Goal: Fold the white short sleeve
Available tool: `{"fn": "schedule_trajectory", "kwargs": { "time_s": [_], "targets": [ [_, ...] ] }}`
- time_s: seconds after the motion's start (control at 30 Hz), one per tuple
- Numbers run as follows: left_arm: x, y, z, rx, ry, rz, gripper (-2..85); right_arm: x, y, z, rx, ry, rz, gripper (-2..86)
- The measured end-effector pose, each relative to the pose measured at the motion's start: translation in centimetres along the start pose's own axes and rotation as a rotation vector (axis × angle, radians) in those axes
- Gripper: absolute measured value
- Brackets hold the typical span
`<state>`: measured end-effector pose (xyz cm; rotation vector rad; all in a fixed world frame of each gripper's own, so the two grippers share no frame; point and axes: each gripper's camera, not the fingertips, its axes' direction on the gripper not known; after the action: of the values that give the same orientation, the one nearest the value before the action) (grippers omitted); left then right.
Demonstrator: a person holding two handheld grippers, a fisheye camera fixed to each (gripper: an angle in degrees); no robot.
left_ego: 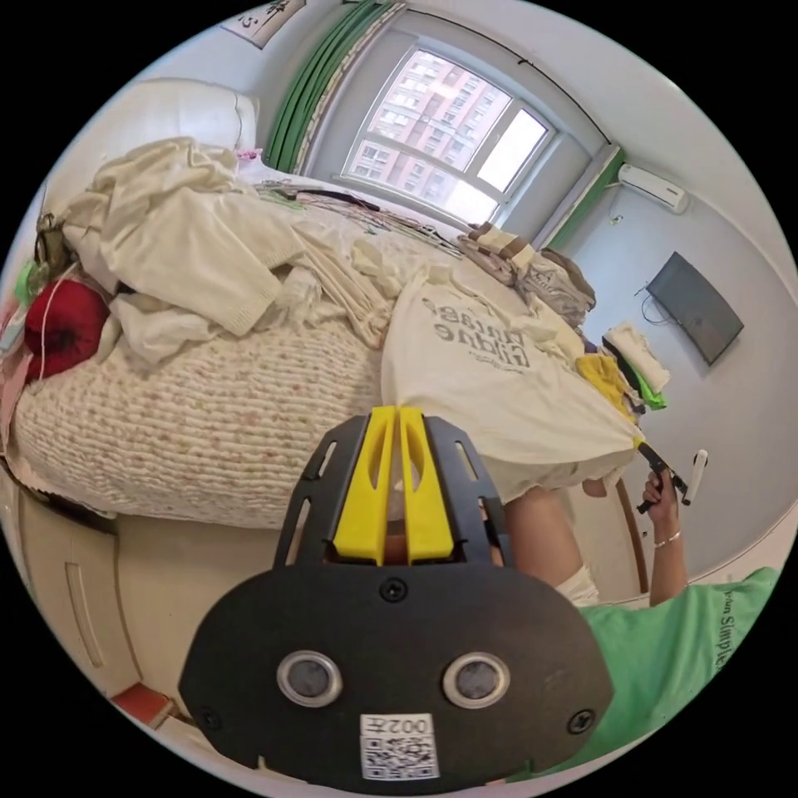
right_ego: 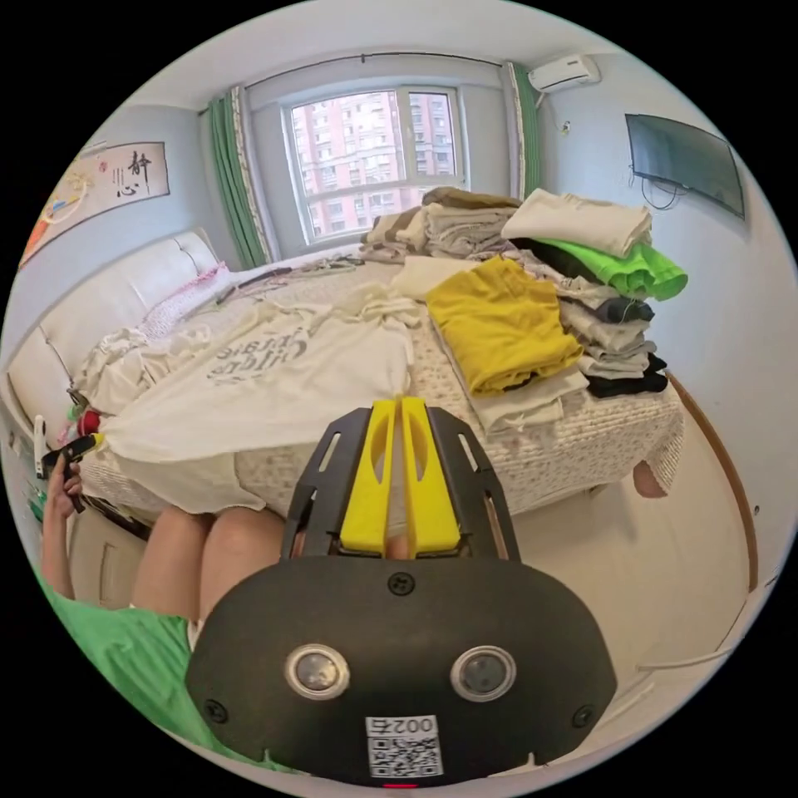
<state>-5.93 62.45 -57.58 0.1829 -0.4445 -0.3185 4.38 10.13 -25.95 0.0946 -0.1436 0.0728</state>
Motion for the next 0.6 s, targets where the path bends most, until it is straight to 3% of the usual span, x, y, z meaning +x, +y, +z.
{"fn": "schedule_trajectory", "kwargs": {
  "time_s": [0.27,0.4,0.5,0.6],
  "targets": [
    [4.0,0.8,-6.3,-0.027,-0.002,0.119,-0.9,0.6,1.2,-4.4,-0.031,-0.023,0.029,-0.8],
    [5.4,2.2,-2.0,-0.241,-0.073,0.179,-0.9,-0.4,3.4,0.2,-0.310,0.060,-0.021,-0.7],
    [6.1,4.3,3.0,-0.431,-0.253,0.205,-0.9,-1.3,5.5,2.4,-0.422,0.127,-0.024,-0.3],
    [6.6,6.2,6.1,-0.531,-0.541,0.238,-0.9,-1.4,6.3,2.0,-0.401,0.247,0.023,1.8]
  ]
}}
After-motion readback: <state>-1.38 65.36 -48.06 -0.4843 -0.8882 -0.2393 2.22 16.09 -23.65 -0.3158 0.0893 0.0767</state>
